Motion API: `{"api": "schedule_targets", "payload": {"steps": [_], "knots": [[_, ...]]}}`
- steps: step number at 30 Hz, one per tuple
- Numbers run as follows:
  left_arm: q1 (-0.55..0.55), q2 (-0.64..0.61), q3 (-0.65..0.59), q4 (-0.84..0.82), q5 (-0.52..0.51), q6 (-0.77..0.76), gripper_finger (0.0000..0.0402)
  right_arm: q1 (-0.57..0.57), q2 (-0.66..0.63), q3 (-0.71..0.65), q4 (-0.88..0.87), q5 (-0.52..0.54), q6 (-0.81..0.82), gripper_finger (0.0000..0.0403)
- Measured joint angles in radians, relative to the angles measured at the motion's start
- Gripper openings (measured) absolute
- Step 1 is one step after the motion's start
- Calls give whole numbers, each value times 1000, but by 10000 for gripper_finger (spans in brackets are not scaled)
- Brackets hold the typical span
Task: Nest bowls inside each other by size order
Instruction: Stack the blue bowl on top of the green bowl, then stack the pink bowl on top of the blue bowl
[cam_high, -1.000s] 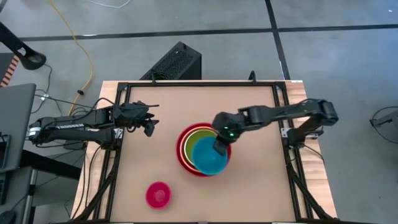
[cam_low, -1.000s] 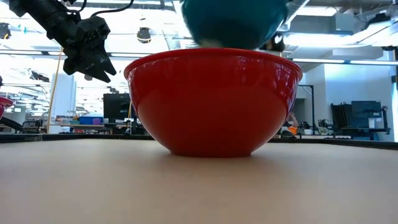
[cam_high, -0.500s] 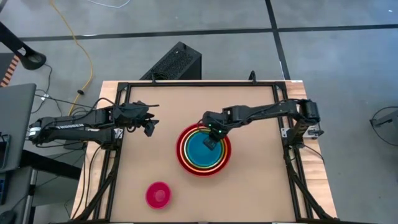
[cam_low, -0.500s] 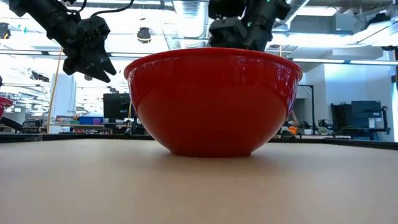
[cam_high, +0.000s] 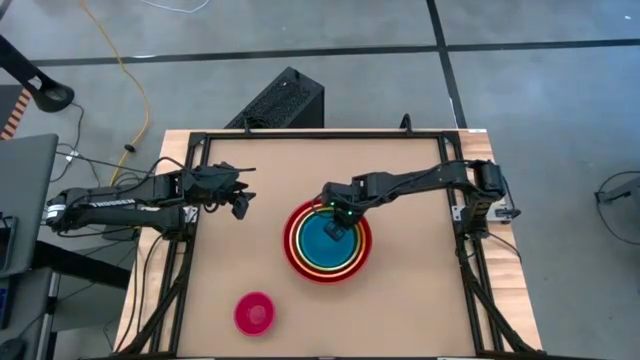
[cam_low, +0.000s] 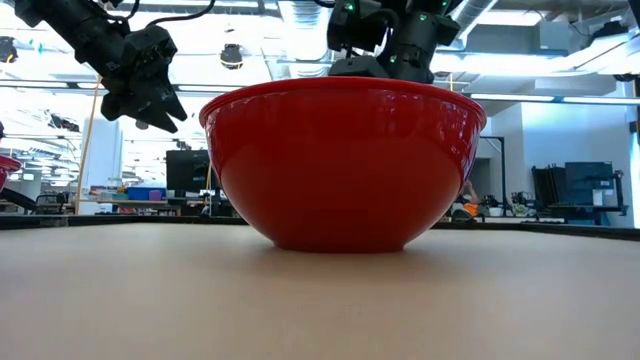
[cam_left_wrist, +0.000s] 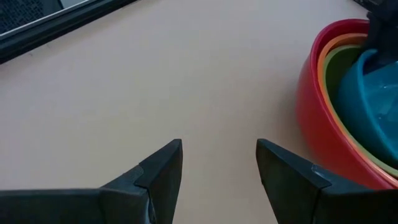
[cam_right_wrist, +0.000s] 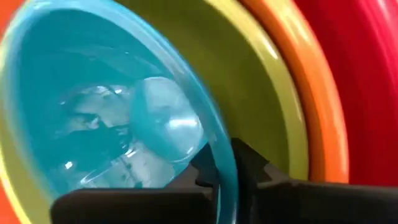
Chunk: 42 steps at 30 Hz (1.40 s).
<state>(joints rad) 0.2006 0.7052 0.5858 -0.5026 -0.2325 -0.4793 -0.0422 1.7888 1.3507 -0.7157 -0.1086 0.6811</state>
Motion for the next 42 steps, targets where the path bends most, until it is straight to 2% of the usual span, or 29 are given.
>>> {"api": "schedule_targets", "payload": {"steps": [13,25,28,32,34,38,42], "knots": [[0,0,0,0,9,0,194,-23,-2,19,-34,-22,-2,111],[0,0,0,0,26,0,194,-53,-4,253,-275,-47,-81,137],[0,0,0,0,106,-1,194,-44,-4,313,-276,-47,-101,136],[-44,0,0,6,419,10,194,-19,-4,371,-276,-47,-117,136],[-102,0,0,6,525,-23,194,-7,-4,390,-276,-47,-118,136],[-257,0,0,39,581,-90,194,21,-4,406,-261,-44,-132,136],[-431,23,0,136,555,-120,194,49,-4,406,-230,-18,-133,136]]}}
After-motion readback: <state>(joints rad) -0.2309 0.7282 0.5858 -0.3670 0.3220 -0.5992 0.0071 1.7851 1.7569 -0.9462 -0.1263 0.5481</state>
